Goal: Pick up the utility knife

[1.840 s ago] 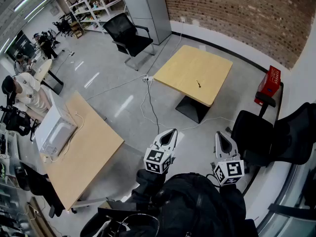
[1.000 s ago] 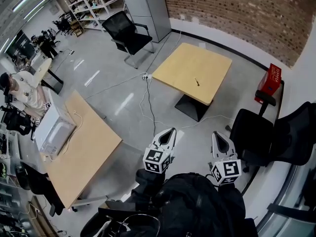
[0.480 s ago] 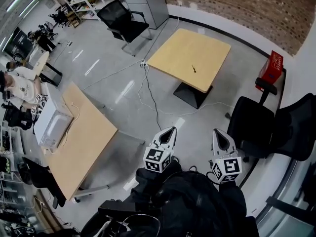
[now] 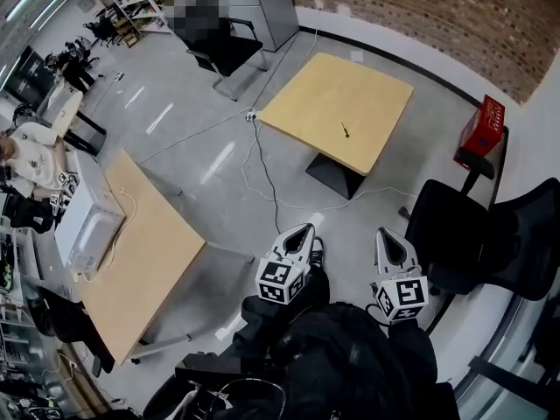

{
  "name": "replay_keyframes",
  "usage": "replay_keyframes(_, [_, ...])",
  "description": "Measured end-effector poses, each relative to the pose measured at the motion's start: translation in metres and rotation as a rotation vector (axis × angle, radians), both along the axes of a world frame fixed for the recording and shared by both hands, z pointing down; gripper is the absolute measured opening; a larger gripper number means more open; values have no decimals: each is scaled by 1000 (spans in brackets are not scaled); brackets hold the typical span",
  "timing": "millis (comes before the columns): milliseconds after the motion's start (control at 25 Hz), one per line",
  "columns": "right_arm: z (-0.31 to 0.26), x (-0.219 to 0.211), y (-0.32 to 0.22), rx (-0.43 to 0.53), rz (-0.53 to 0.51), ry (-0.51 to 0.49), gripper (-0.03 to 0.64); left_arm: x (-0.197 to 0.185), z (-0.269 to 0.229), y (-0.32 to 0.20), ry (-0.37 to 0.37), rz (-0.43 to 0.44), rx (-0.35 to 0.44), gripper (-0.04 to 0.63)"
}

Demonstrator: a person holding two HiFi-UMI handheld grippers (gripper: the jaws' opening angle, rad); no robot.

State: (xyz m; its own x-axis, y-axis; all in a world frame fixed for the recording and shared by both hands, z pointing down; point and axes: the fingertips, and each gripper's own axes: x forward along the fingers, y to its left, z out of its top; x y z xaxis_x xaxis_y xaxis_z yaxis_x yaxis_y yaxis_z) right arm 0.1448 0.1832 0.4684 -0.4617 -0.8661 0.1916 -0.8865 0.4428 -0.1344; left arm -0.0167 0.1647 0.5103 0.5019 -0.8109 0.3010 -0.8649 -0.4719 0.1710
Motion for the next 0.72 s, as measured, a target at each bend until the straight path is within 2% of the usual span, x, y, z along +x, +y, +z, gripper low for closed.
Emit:
replay_keyframes(280, [-10, -13, -90, 14, 16, 16, 3, -14, -10, -94, 17, 20, 20, 2])
replay_keyframes(720, [2, -63, -224, -30, 11, 33, 3, -61, 4, -226, 6, 37, -32, 2])
